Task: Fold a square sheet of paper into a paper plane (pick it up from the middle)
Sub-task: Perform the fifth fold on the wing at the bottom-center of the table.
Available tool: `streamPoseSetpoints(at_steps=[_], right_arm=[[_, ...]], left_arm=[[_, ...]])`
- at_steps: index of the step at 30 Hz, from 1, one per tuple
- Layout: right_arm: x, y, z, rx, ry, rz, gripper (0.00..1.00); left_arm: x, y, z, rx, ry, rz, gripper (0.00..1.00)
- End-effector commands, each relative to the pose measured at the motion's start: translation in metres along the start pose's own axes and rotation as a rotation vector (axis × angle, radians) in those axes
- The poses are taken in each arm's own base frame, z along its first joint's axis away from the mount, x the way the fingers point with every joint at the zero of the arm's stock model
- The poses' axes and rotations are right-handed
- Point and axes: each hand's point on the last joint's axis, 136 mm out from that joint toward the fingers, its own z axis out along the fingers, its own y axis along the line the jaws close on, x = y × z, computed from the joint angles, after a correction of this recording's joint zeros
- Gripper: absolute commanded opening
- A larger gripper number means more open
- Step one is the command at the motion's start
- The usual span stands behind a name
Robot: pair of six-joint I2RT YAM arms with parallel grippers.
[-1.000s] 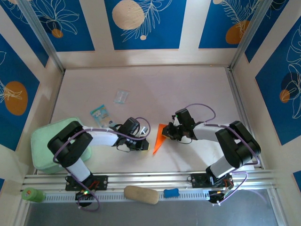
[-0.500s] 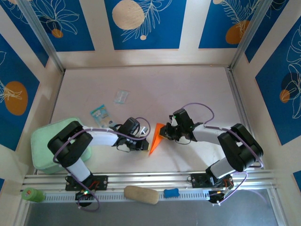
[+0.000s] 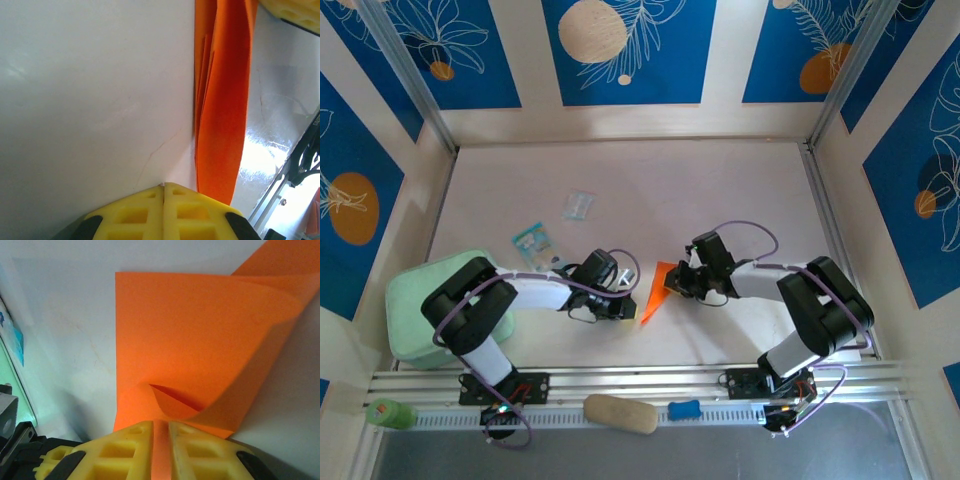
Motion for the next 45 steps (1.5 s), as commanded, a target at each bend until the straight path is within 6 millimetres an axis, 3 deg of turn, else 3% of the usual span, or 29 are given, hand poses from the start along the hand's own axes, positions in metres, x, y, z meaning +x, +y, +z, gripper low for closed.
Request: streamPoseSetpoints(at_steps=[1, 7, 25, 33, 41, 45], right_arm=[[0.002, 0.003, -0.009, -0.013, -0.001, -0.018, 0.16], [0.004, 0.018, -0.017, -0.054, -0.012, -0.037, 0.17], [0.019, 0.037, -0.01, -0.085, 0.012, -0.092, 0.16], [0.021, 0.023, 0.008, -0.032, 0.05, -0.066, 0.15], [0.023, 0.014, 0.01, -0.011, 0.057, -0.063, 0.15], [0.022, 0.017, 0.01, -0.017, 0.056, -0.064, 0.15]], left_arm=[[0.005, 0.017, 0.02, -0.051, 0.007, 0.026, 0.03], [0.005, 0.017, 0.021, -0.047, 0.012, 0.026, 0.02], [0.003, 0.014, 0.02, -0.045, 0.009, 0.031, 0.02], [0.001, 0.011, 0.016, -0.042, -0.003, 0.037, 0.03], [-0.013, -0.006, -0.011, -0.051, -0.106, 0.084, 0.1], [-0.026, -0.017, -0.028, -0.059, -0.187, 0.117, 0.25]])
